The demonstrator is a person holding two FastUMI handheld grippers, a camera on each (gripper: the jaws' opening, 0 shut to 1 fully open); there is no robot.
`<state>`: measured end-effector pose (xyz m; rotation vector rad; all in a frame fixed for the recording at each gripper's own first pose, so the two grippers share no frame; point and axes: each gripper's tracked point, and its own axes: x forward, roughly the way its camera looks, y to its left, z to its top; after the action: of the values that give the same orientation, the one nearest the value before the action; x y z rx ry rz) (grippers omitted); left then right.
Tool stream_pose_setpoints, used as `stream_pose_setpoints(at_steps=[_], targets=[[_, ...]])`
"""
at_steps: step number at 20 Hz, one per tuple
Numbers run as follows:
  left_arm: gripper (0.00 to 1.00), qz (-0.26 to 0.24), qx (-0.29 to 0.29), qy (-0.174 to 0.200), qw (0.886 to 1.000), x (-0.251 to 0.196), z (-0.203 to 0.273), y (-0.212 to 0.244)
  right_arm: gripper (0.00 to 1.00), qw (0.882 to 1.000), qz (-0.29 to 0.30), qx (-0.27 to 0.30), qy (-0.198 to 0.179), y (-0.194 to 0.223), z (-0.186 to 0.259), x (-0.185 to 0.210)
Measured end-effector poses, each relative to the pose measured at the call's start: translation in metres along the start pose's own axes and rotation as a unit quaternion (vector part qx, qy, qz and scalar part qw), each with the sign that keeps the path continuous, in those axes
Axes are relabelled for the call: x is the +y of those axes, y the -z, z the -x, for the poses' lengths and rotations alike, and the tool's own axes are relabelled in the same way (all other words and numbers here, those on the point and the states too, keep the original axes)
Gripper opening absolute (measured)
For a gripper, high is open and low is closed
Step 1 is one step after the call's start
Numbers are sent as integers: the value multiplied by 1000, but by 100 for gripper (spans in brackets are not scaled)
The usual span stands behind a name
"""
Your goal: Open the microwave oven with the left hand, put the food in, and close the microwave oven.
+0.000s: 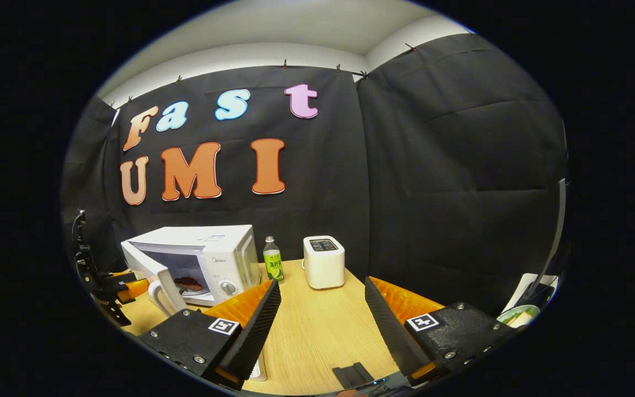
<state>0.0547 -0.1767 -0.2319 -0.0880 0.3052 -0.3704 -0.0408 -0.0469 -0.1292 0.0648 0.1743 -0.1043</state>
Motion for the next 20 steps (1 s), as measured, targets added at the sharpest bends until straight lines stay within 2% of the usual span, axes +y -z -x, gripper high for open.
stream_pose_setpoints(at_steps=[4,5,6,9,12,14,15,17,18,19,20], targets=[[99,8,4,-29,1000,5,-29,3,95,1000,-4,11,14,13,-14,-13],[99,11,4,-34,999,6,-36,3,100,1000,-7,14,17,15,-17,-17],[99,16,2,-39,999,7,-43,4,95,1000,-10,17,20,19,-21,-19],[98,16,-1,-56,998,10,-58,3,95,999,-11,27,28,30,-30,-25],[95,3,11,-98,995,18,-67,8,95,999,-11,35,32,39,-38,-28],[94,-1,8,-105,994,17,-69,6,95,999,-12,39,32,43,-41,-28],[98,4,4,-105,994,15,-70,3,95,999,-13,39,32,44,-42,-27],[95,5,0,-117,993,20,-74,2,95,999,-14,42,31,46,-45,-26],[96,15,19,-119,993,21,-76,4,95,999,-14,43,30,47,-45,-25],[64,13,6,-121,993,17,-74,0,95,999,-14,43,28,48,-45,-24],[63,10,12,-117,993,17,-73,4,95,999,-15,44,27,48,-44,-23]])
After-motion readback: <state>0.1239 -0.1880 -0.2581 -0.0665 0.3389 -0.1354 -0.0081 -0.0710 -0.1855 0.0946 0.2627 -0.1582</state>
